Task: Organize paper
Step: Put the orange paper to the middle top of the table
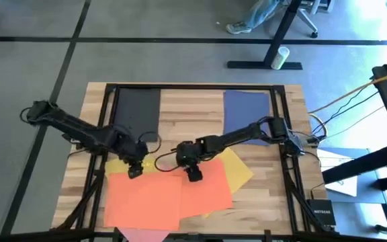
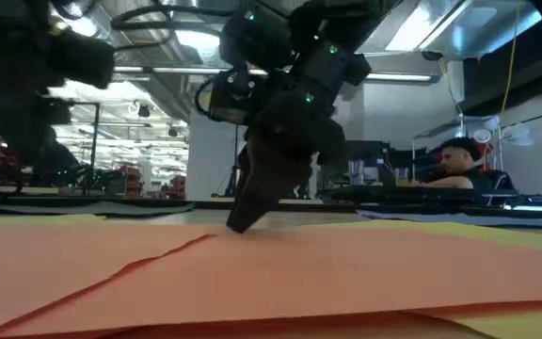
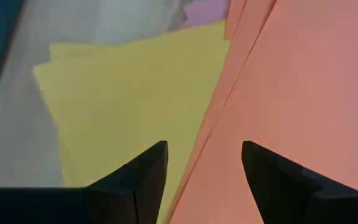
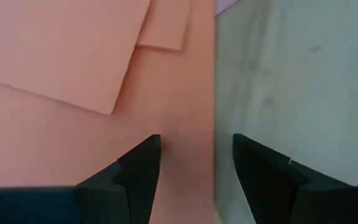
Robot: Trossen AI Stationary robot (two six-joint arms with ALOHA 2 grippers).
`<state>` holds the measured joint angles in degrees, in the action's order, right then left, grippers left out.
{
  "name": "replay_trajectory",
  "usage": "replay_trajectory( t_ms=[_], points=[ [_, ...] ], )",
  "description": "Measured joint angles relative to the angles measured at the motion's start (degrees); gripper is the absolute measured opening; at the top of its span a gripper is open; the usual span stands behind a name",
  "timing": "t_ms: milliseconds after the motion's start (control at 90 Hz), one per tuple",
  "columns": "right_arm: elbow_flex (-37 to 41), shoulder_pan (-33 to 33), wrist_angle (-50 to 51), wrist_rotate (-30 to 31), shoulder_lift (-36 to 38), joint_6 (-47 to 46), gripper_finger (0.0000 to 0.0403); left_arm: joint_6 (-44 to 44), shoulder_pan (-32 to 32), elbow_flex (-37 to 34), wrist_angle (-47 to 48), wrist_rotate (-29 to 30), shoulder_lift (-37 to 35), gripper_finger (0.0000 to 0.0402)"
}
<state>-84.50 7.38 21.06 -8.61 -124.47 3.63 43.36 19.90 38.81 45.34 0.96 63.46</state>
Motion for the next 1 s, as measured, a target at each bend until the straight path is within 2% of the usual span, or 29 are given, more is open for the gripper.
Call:
replay_trajectory(
  t_ms=[122, 211, 444, 633, 789, 1000],
  points=[
    [-0.08, 0.54, -0.59, 0.66, -0.83, -0.51, 0.0185, 2.71, 2.98, 0.0, -0.06, 5.22, -3.06, 0.0191],
    [-0.14, 0.54, -0.51, 1.0, -1.37, -1.65, 0.0163, 4.01, 3.93, 0.0, -0.05, 7.66, -4.98, 0.0191],
    [-0.12, 0.85, -0.6, 0.84, -1.59, -1.8, 0.0016, 3.99, 4.37, 0.0, -0.11, 11.23, -7.99, 0.0191],
    [-0.03, 0.9, 0.35, 1.89, -1.03, -2.69, 0.0004, 3.08, 4.34, 0.0, -0.07, 13.43, -8.37, 0.0191],
    [0.45, 1.02, 4.21, 9.19, 2.9, -7.85, 0.0001, 3.04, 4.33, 0.0, -0.04, 13.45, -8.35, 0.0191],
    [0.24, 0.91, 12.23, 24.86, 13.1, -20.81, 0.0, 3.16, 4.33, 0.0, -0.41, 14.23, -8.35, 0.0191]
  ],
)
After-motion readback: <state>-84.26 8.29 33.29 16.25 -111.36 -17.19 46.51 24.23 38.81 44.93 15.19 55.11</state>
